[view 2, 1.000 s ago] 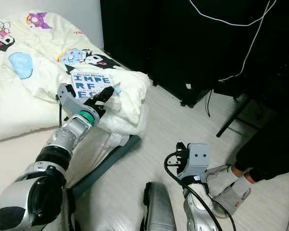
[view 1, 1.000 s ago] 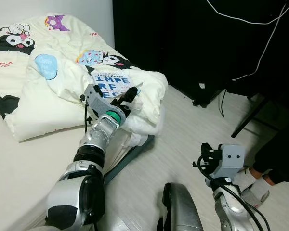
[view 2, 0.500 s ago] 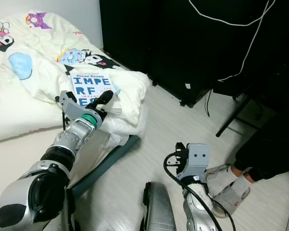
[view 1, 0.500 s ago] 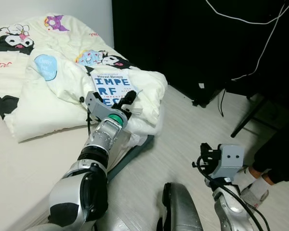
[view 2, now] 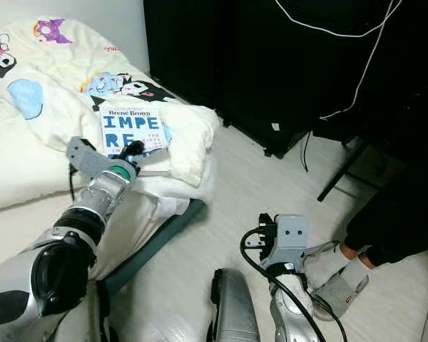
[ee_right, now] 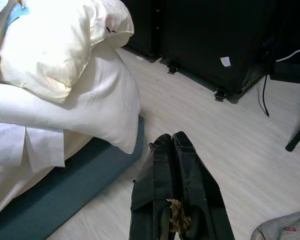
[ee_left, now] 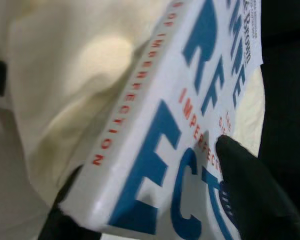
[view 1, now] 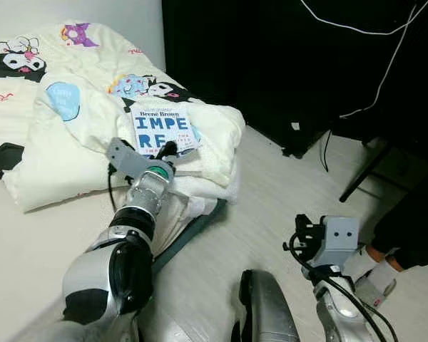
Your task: Clean up the room
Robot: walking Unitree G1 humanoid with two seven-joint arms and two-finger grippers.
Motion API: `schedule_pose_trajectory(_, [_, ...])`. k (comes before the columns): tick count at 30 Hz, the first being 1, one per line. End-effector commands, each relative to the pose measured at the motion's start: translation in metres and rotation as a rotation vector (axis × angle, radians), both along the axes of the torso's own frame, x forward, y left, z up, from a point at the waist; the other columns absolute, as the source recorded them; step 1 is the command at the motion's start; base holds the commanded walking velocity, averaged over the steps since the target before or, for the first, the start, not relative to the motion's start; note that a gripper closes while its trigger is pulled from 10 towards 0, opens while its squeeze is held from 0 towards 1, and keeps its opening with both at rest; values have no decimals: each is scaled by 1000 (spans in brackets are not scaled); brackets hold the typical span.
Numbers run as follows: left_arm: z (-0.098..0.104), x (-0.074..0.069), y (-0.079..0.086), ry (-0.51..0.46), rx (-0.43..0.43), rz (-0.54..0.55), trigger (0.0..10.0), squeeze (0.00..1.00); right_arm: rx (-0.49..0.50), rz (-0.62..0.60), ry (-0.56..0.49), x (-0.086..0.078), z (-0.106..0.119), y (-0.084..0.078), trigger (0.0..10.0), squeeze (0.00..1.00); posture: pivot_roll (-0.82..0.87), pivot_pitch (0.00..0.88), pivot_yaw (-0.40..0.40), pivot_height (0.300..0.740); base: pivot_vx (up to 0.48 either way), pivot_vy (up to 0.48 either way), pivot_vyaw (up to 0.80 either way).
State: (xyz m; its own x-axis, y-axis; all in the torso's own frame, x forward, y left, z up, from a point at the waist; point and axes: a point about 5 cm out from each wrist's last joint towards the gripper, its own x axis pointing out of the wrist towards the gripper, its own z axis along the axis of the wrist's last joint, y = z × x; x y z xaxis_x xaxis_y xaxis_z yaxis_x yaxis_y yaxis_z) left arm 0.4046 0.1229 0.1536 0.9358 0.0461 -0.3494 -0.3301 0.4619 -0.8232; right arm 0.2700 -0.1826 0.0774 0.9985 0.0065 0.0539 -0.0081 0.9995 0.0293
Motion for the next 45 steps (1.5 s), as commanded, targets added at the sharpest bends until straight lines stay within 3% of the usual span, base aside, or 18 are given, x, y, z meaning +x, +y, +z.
schedule_pose_trajectory(1, [-3, -1, -11, 7, -108, -26, 0, 0, -2, -2, 17, -4, -3, -2, 10000, 0, -137, 168, -11, 571, 0, 0, 0])
schedule_pose_trajectory(3, [-3, -1, -11, 7, -108, -26, 0, 0, -2, -2, 17, -4, -3, -2, 10000, 0, -137, 168, -11, 571, 0, 0, 0])
schedule_pose_trajectory(8, [26, 5, -43, -136, -223, -158, 0, 0, -7, -6, 24, -6, -4, -4, 10000, 0, -139, 173, -9, 571, 0, 0, 0])
schedule_pose_trajectory(12, [29, 6, -45, -136, -219, -156, 0, 0, -8, -7, 24, -6, -4, -3, 10000, 0, -139, 173, -9, 571, 0, 0, 0])
schedule_pose_trajectory(16, [59, 11, -54, -229, -246, -188, 0, 0, -5, -7, 27, -6, -6, -2, 10000, 0, -132, 175, -6, 571, 0, 0, 0])
schedule_pose_trajectory(22, [47, 9, -54, -146, -52, -133, 0, 0, -3, -8, 23, -4, -4, -2, 10000, 0, -137, 169, -2, 571, 0, 0, 0])
schedule_pose_trajectory(29, [59, 10, -59, -264, -61, -232, 0, 0, -4, -16, 16, -5, -3, -4, 10000, 0, -137, 169, -2, 571, 0, 0, 0])
schedule_pose_trajectory(31, [71, 8, -61, -418, 75, -346, 0, 0, -14, -13, -10, -5, 3, -3, 10000, 0, -116, 177, 5, 571, 0, 0, 0])
schedule_pose_trajectory(33, [92, -11, -48, -720, 364, -470, 0, 0, -33, -7, -75, -3, 20, -1, 10000, 0, -97, 183, 9, 571, 0, 0, 0])
schedule_pose_trajectory(34, [92, -11, -48, -720, 364, -470, 0, 0, -33, -7, -75, -3, 20, -1, 10000, 0, -97, 183, 9, 571, 0, 0, 0])
schedule_pose_trajectory(35, [100, -28, -42, -839, 516, -509, 4431, 0, -41, -4, -109, -1, 29, 1, 10000, 0, -76, 186, 7, 571, 0, 0, 0])
schedule_pose_trajectory(36, [100, -28, -42, -839, 516, -509, 4431, 0, -41, -4, -109, -1, 29, 1, 10000, 0, -76, 186, 7, 571, 0, 0, 0])
schedule_pose_trajectory(37, [109, -46, -37, -938, 664, -525, 10000, 0, -52, 2, -145, 0, 38, 2, 10000, 0, -55, 186, 0, 571, 0, 0, 0])
schedule_pose_trajectory(38, [109, -46, -37, -938, 664, -525, 10000, 0, -52, 2, -145, 0, 38, 2, 10000, 0, -55, 186, 0, 571, 0, 0, 0])
schedule_pose_trajectory(39, [118, -60, -30, -1014, 789, -504, 10000, 0, -57, 9, -172, 3, 46, 4, 10000, 0, -55, 186, 0, 571, 0, 0, 0])
schedule_pose_trajectory(42, [129, -70, -24, -1078, 908, -461, 10000, 0, -65, 14, -192, 5, 53, 4, 10000, 0, -28, 180, -12, 571, 0, 0, 0])
schedule_pose_trajectory(44, [144, -85, -14, -1161, 1231, -348, 10000, 0, -67, 31, -224, 15, 68, 9, 10000, 0, -13, 168, -19, 571, 0, 0, 0])
schedule_pose_trajectory(45, [135, -89, -12, -1136, 1320, -368, 10000, 0, -62, 39, -236, 17, 73, 12, 10000, 0, -13, 168, -19, 571, 0, 0, 0])
